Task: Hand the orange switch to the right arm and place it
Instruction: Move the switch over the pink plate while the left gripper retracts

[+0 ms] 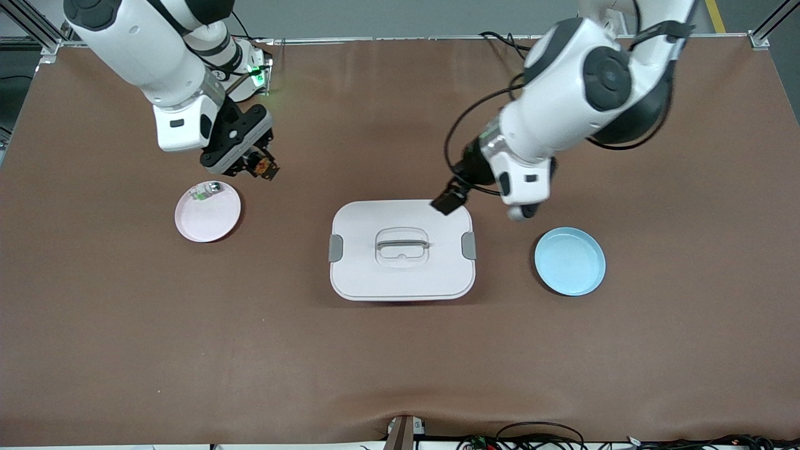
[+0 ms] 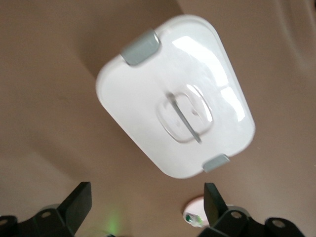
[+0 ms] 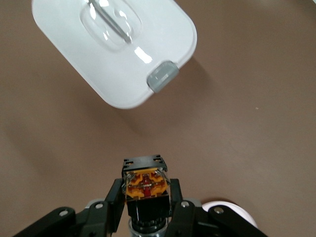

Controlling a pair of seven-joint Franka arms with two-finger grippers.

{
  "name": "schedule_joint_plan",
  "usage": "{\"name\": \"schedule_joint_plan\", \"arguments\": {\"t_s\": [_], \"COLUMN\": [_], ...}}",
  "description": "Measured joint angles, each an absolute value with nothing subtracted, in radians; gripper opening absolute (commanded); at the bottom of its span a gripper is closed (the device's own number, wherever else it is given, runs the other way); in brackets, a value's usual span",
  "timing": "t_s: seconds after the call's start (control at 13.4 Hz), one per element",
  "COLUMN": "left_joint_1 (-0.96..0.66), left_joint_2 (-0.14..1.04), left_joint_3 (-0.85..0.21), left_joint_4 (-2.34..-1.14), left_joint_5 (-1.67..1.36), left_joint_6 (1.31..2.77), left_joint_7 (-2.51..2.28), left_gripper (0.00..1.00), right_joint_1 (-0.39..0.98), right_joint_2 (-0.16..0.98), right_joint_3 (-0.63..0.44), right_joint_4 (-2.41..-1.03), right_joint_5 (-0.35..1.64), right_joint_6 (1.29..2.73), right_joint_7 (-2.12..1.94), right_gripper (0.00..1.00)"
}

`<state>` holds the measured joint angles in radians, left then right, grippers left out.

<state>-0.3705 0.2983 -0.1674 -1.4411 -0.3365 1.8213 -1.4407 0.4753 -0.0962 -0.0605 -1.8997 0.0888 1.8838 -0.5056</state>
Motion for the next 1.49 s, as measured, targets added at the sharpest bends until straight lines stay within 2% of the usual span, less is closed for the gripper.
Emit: {"name": "schedule_joint_plan", "arguments": {"t_s": [0.37, 0.67, 1.05, 1.49], "left_joint_1": [-0.242, -0.054, 0.053, 0.123], "left_joint_2": [0.247, 0.194, 0.125, 0.071], "left_joint_3": [-0.167, -0.164, -0.164, -0.164], "left_joint_4": [-1.441, -1.451, -1.514, -1.551], "left_joint_5": [-0.235, -0.23, -0.134, -0.105], "left_joint_6": [1.622, 1.483, 1.469, 1.469], "left_joint_7": [-1.282, -0.949, -0.57, -0.199], "left_gripper": [1.0, 1.0, 1.0, 1.0], "right_joint_1": [0.407, 0.329, 0.239, 0.144], "right_joint_2": [-0.115, -0.172, -0.24, -0.245], "right_joint_3": [-0.062, -0.064, -0.064, -0.064], "right_joint_4": [-1.937, -2.077, -2.291, -2.435], "right_joint_5": [0.025, 0.021, 0.017, 0.017], "right_joint_6": [1.858, 1.961, 2.141, 2.313], "right_joint_7": [-0.771, -0.932, -1.123, -1.332], "right_gripper": [0.0, 0.0, 0.0, 0.0]}}
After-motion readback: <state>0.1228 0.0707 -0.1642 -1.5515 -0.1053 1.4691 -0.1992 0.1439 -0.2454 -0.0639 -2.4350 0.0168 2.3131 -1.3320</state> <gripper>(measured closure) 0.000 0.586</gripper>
